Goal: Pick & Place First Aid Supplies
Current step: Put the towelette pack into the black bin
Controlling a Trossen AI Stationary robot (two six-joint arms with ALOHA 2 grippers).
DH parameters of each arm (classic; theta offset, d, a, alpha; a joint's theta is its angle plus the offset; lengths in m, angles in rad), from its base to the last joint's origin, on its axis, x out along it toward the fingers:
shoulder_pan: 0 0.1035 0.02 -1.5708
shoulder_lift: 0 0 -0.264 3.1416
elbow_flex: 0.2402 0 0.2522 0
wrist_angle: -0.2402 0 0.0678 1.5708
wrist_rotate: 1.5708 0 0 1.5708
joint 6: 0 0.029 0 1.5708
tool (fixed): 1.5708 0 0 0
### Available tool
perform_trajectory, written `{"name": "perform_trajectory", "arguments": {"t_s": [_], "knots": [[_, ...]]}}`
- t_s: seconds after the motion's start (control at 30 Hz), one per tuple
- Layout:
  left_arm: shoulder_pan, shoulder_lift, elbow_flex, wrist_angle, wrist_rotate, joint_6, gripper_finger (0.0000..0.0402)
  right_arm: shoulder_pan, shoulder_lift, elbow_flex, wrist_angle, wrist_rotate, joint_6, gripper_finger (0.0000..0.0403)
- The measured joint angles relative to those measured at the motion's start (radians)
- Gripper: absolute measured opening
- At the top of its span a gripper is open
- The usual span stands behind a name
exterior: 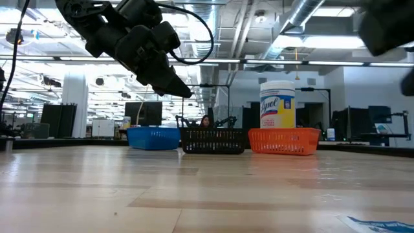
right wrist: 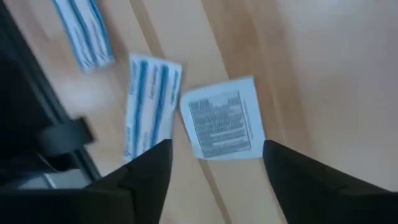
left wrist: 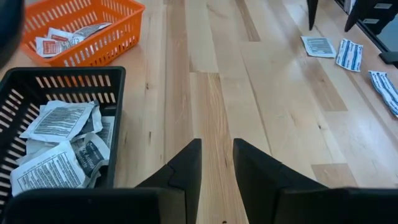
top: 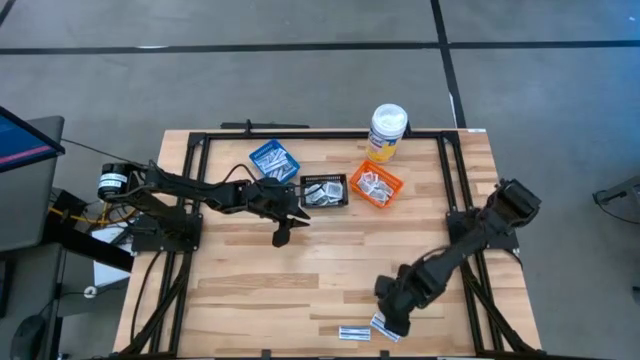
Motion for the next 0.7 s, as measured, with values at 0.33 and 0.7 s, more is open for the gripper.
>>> {"name": "perform_trajectory", "arguments": {"t_s": [0.33,0.7], "knots": [[0.0,0.0,0.0,0.008,-0.001,0.0,0.0092,0.031,0.121,0.025,-0.05,-0.006,-0.106,0.0255],[0.0,0.0,0.0,0.01,-0.003,-0.001,0.0092,-0.005,0.132,0.05,-0.066,-0.016,-0.135,0.0225]]}}
